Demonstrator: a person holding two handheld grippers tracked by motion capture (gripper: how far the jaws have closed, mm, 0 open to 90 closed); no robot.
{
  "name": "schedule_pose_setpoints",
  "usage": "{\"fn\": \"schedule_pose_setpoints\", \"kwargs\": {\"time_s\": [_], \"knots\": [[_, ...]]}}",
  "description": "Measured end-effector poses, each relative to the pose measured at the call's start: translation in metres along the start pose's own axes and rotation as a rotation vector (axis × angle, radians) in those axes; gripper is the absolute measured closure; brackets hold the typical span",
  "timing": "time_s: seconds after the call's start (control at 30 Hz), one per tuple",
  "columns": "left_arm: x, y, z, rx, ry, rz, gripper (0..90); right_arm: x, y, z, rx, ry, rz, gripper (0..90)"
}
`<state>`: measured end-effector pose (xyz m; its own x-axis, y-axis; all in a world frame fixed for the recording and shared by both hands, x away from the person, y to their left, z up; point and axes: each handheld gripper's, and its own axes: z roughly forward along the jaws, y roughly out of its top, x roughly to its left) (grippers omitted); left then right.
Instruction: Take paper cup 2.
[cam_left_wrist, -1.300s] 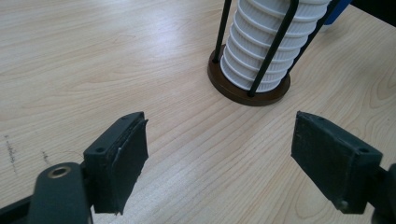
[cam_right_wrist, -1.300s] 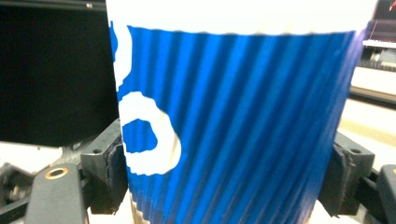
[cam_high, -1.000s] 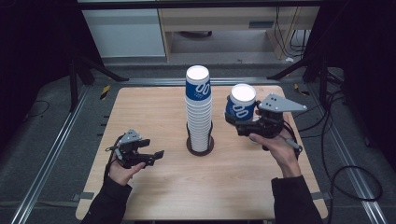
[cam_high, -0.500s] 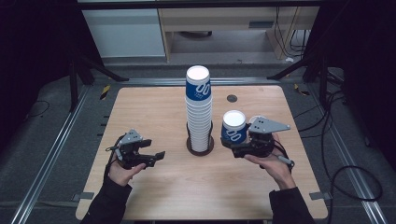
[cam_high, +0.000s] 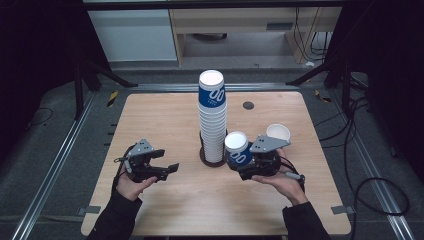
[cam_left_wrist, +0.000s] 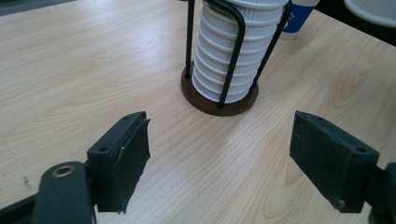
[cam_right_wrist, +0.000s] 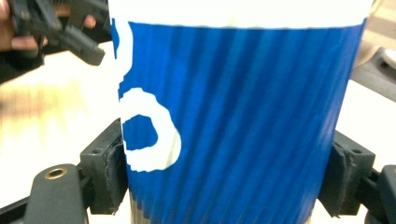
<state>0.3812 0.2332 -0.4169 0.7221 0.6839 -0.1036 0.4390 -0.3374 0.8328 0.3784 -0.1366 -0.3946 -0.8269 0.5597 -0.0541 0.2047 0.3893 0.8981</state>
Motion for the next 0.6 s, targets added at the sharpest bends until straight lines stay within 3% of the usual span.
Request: {"fn": "schedule_pose_setpoints", "kwargs": {"time_s": [0.6], "knots": [[-0.005,0.003,-0.002,-0.002,-0.039,0.013,19.2,0.013,-0.007,0.023,0.063,0.083,-0.072,19.5]]}}
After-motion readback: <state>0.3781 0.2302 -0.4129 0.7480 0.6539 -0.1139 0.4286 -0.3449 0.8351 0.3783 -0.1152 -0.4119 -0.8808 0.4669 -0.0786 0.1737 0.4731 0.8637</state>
